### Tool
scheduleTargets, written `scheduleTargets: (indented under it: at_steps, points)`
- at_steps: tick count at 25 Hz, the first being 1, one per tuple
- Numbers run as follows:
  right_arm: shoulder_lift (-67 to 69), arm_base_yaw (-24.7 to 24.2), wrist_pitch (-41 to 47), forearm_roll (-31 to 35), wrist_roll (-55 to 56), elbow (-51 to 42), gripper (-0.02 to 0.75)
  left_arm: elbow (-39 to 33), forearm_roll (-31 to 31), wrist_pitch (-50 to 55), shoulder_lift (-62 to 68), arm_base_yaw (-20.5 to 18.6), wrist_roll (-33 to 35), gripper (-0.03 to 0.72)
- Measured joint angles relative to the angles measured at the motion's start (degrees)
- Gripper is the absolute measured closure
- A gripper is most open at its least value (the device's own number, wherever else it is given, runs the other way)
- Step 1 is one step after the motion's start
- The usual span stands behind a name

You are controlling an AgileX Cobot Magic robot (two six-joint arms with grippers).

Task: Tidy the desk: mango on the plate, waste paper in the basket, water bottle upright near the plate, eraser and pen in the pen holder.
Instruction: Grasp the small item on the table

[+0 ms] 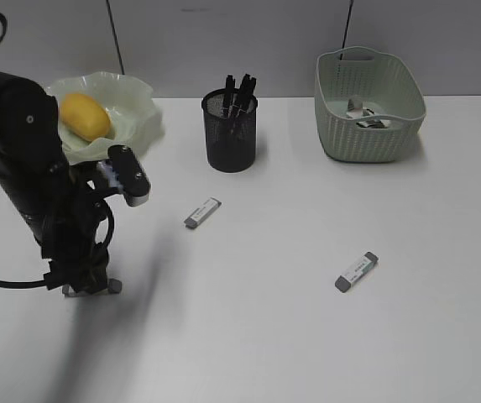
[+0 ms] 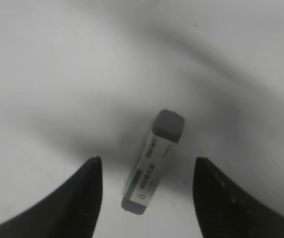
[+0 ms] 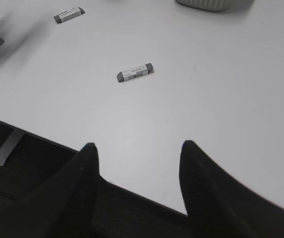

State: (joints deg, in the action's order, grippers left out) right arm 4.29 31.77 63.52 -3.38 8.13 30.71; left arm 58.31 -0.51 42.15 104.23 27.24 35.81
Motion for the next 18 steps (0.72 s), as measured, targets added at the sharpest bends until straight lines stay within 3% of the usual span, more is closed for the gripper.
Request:
scheduleTargets:
  at_steps: [15,18]
  points:
    - [0.0,0.0,0.0,0.0,0.0,0.0,0.322,1.7,3.6,-0.8,5.8,0.0,2.7,0.245]
    - [0.0,0.0,0.0,0.0,0.0,0.0,0.322,1.7,3.6,-1.4,6.7,0.0,2.8,0.273]
